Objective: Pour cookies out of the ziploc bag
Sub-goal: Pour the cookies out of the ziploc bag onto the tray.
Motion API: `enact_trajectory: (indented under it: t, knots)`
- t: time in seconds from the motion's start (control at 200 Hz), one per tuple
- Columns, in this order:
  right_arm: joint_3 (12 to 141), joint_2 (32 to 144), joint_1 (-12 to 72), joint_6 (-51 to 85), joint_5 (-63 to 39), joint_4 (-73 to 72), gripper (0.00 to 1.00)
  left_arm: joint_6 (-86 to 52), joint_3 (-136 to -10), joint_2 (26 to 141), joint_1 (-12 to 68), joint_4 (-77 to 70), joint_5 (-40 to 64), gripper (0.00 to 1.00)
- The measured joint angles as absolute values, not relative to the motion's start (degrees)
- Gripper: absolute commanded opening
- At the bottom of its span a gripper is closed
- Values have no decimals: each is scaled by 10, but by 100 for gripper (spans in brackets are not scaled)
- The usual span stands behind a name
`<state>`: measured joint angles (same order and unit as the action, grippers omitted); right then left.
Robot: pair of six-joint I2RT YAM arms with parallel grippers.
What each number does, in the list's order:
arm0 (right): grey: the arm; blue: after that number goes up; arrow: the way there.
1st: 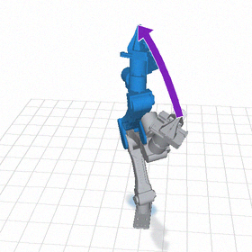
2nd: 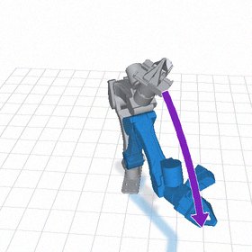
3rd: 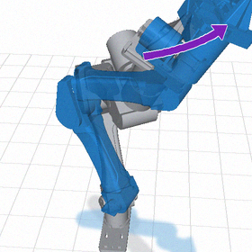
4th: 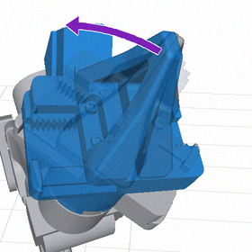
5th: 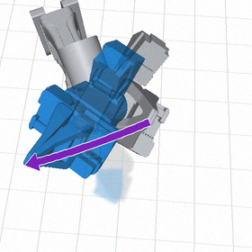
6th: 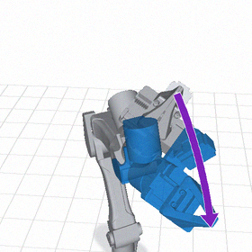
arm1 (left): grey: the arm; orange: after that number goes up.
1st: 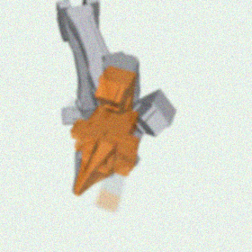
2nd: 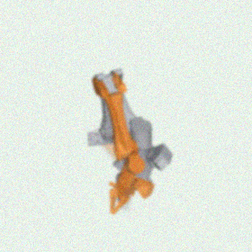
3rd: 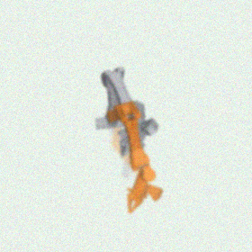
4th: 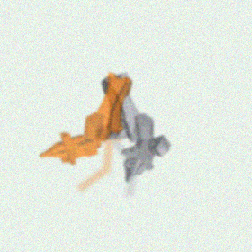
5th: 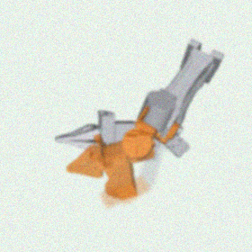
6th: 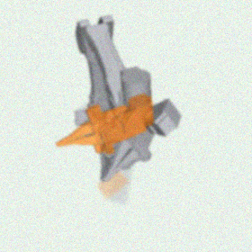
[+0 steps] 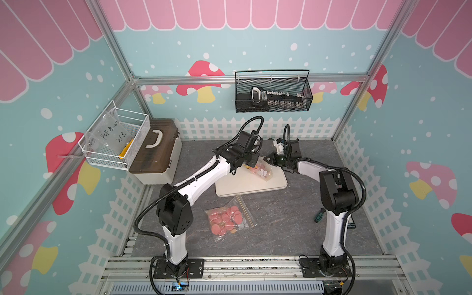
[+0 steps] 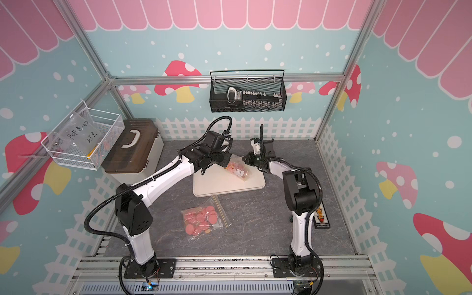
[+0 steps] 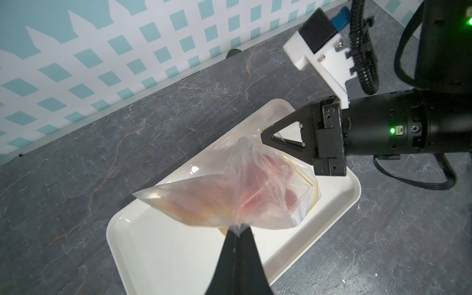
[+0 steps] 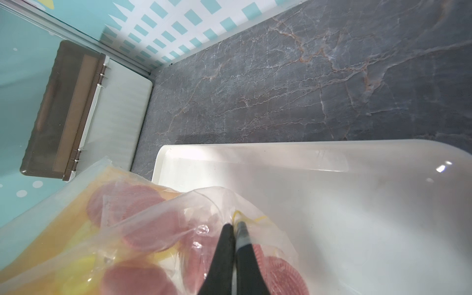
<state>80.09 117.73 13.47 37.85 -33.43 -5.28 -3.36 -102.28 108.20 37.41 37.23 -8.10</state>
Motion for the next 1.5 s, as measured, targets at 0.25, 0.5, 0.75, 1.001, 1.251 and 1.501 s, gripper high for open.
enact_trajectory:
  t: [0.25, 0.5, 0.75, 1.001, 1.251, 1.501]
  knots:
    - [787, 1162, 130, 387, -338, -74, 0, -17, -1023, 1082, 383, 379, -105, 0]
    - [772, 1157, 117, 408, -357, -107, 0, -2, -1023, 1082, 385, 379, -132, 0]
    - [758, 1157, 111, 414, -371, -111, 0, 20, -1023, 1082, 399, 379, -154, 0]
    - [752, 1157, 111, 422, -381, -115, 1, 35, -1031, 1092, 411, 380, -169, 0]
    - [749, 1159, 109, 423, -385, -117, 1, 47, -1034, 1098, 412, 379, -190, 0]
    - [746, 1170, 109, 426, -388, -121, 6, 50, -1039, 1100, 413, 379, -195, 0]
